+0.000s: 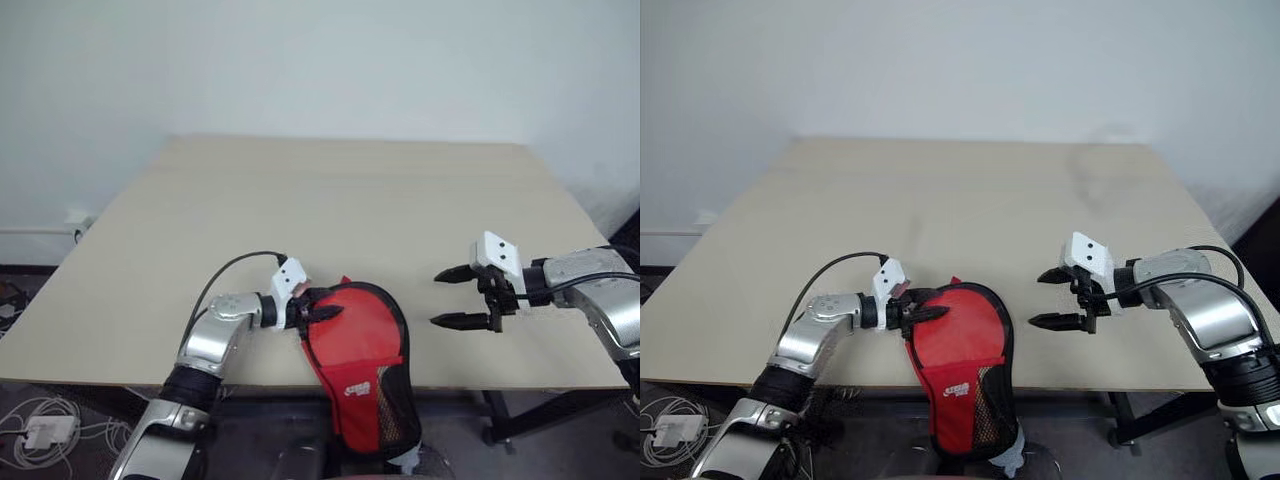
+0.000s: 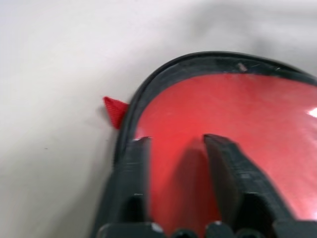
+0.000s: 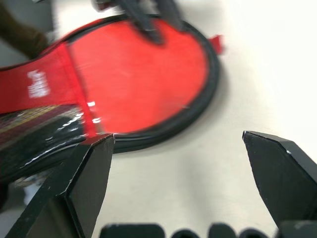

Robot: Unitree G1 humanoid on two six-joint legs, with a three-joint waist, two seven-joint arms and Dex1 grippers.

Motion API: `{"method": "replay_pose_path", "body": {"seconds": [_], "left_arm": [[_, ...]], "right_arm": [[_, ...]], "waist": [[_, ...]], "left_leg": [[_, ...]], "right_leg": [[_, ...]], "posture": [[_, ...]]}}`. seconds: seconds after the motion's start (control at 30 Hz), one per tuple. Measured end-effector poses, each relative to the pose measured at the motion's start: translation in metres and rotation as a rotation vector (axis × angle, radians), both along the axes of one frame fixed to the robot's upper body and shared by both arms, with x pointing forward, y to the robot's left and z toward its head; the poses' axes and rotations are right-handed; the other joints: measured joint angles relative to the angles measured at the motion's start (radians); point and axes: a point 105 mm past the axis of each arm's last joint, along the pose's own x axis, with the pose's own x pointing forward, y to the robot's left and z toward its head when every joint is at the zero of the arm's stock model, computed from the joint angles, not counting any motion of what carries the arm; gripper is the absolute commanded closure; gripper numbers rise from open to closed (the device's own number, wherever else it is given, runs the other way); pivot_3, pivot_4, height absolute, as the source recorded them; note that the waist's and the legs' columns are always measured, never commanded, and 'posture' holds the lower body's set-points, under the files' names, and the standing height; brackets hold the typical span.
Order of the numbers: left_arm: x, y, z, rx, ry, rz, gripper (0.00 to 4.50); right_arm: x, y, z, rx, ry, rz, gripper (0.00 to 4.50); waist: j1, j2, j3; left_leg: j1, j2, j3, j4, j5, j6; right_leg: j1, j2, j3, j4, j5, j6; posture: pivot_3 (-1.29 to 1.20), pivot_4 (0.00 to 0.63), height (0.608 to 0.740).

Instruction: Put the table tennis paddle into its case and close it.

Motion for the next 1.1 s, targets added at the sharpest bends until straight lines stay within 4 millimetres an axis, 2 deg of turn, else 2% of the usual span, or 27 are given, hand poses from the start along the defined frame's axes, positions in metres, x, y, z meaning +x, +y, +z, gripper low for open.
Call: {"method": "replay_pose_path", "body": {"seconds": [0.13, 0.3, 0.4, 0.57, 1.1], "left_arm": [[0.002, 0.030, 0.022, 0.005, -0.030, 0.098, 0.04], [-0.016, 0.054, 0.027, 0.001, -0.001, 0.161, 0.04], [-0.019, 0.069, 0.031, -0.015, -0.003, 0.246, 0.04], [-0.019, 0.081, 0.039, -0.048, -0.019, 0.329, 0.04], [-0.016, 0.086, 0.034, -0.071, -0.003, 0.367, 0.04]], "right_arm": [[0.007, 0.006, -0.005, 0.044, -0.002, -0.042, 0.00], [0.029, 0.009, -0.002, 0.137, -0.045, -0.166, 0.00], [0.039, 0.014, -0.007, 0.172, -0.057, -0.237, 0.00], [0.044, 0.020, -0.011, 0.201, -0.065, -0.283, 0.00], [0.041, 0.020, -0.020, 0.186, 0.001, -0.345, 0.00]], "waist": [[-0.001, 0.001, 0.007], [0.001, 0.000, 0.017], [0.001, 0.001, 0.021], [0.000, 0.001, 0.021], [0.000, 0.001, 0.021]], "left_leg": [[-0.002, 0.000, 0.001, 0.001, 0.000, -0.002], [-0.002, -0.002, 0.001, 0.003, 0.000, -0.002], [-0.002, -0.002, 0.001, 0.003, 0.000, -0.002], [-0.002, -0.003, 0.002, 0.003, 0.001, -0.003], [-0.001, -0.003, 0.003, 0.003, 0.003, -0.007]], "right_leg": [[0.000, 0.000, -0.002, -0.001, 0.002, -0.003], [0.002, -0.004, -0.006, -0.001, 0.000, 0.000], [0.002, -0.005, -0.007, -0.001, 0.000, -0.001], [0.002, -0.005, -0.008, 0.000, 0.001, 0.000], [0.002, -0.004, -0.009, 0.002, 0.002, -0.001]], "posture": [[0.00, 0.000, 0.706], [0.00, 0.000, 0.706], [0.00, 0.000, 0.706], [0.00, 0.000, 0.706], [0.00, 0.000, 0.706]]}}
